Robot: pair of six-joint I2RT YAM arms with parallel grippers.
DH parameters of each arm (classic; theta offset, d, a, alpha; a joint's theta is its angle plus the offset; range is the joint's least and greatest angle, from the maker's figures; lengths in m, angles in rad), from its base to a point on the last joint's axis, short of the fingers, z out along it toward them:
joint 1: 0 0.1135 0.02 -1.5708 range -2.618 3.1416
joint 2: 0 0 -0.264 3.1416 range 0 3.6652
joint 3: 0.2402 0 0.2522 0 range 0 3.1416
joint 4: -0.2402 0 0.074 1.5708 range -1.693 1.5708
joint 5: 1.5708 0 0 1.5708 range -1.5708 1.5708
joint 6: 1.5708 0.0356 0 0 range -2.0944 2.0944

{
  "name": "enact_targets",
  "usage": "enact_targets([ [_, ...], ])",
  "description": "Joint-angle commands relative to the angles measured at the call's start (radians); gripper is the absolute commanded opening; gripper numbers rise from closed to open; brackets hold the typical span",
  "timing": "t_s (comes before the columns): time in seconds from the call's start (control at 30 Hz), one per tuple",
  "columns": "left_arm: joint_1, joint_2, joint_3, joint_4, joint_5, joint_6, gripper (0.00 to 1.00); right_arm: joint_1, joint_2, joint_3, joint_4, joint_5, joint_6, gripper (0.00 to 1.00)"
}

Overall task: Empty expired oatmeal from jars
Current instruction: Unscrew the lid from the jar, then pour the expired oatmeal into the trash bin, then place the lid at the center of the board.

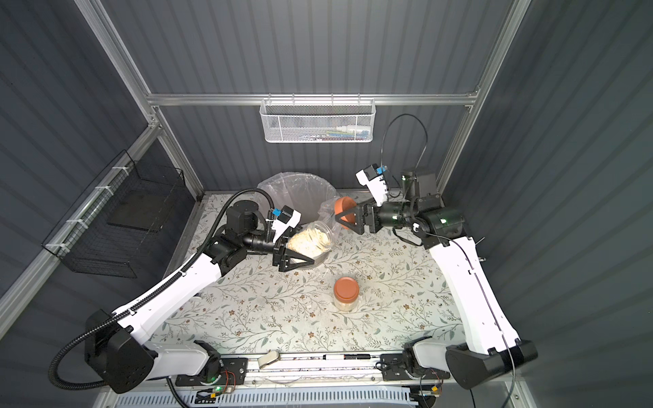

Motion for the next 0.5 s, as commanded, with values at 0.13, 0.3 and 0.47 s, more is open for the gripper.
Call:
enact_targets([
  [0.13,0.047,-0.007,0.198,-0.095,-0.043,0.056,0.00,-0.073,-0.065,-0.259,0.073,0.186,0.067,0.58],
  [0.3,0.098,0.059,0.376,-0.268,-0.060,0.141,0.00,-0.101,-0.050,-0.436,0.141,0.282,0.084,0.56],
  [0.47,0.178,0.159,0.536,-0.454,-0.084,0.234,0.00,-0.112,-0.026,-0.553,0.209,0.364,0.110,0.57],
])
